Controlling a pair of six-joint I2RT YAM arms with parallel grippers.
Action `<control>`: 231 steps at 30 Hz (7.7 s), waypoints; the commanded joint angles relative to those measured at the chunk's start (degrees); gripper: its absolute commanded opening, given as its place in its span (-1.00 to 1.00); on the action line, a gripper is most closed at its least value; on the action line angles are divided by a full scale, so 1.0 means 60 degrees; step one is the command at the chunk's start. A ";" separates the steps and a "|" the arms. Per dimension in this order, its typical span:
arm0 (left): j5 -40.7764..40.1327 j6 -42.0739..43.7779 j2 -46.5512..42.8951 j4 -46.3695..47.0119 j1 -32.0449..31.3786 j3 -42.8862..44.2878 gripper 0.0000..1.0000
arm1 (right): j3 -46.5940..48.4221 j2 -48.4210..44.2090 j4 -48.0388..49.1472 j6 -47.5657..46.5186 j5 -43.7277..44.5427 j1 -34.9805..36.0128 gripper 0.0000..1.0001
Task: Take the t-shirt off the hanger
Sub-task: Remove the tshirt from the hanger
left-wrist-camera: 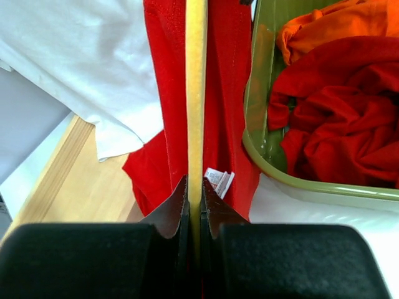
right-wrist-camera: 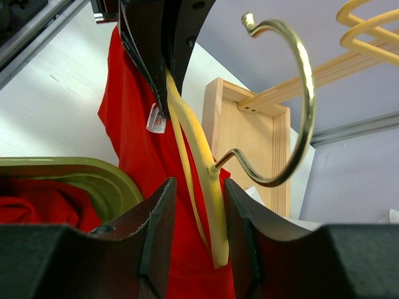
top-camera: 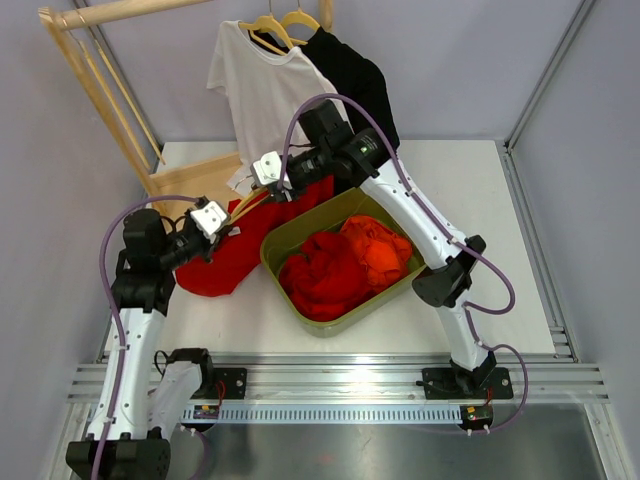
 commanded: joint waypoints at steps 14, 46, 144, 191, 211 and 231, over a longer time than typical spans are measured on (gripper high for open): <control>-0.0039 0.0595 0.0029 0.0730 -0.0030 0.0679 -1.00 | -0.1045 -0.0727 -0.0044 -0.0550 0.0131 0.0082 -1.00; -0.5575 -1.1489 -0.0732 -0.0719 -0.0015 0.0752 0.76 | -0.1398 -0.0947 0.1775 0.2687 0.1097 -0.0709 -1.00; 0.1658 -0.3894 -0.0499 0.2561 0.0983 -0.0698 0.89 | -0.1106 -0.0142 -0.1886 -0.2028 0.1376 -0.0841 -1.00; -0.1313 -0.1456 0.0251 0.1535 -0.1436 -0.0653 -1.00 | -0.0622 -0.0010 -0.0483 0.0897 -0.0688 -0.0738 -1.00; -0.2354 -0.3401 -0.0644 -0.0073 -0.1260 -0.0084 -1.00 | -0.2583 -0.1063 0.4368 0.7079 -0.0410 -0.2027 0.82; -0.2984 -0.6393 -0.1420 -0.0984 -0.1231 0.0591 -1.00 | -0.5778 -0.2208 0.6595 1.0539 0.6416 0.0214 0.43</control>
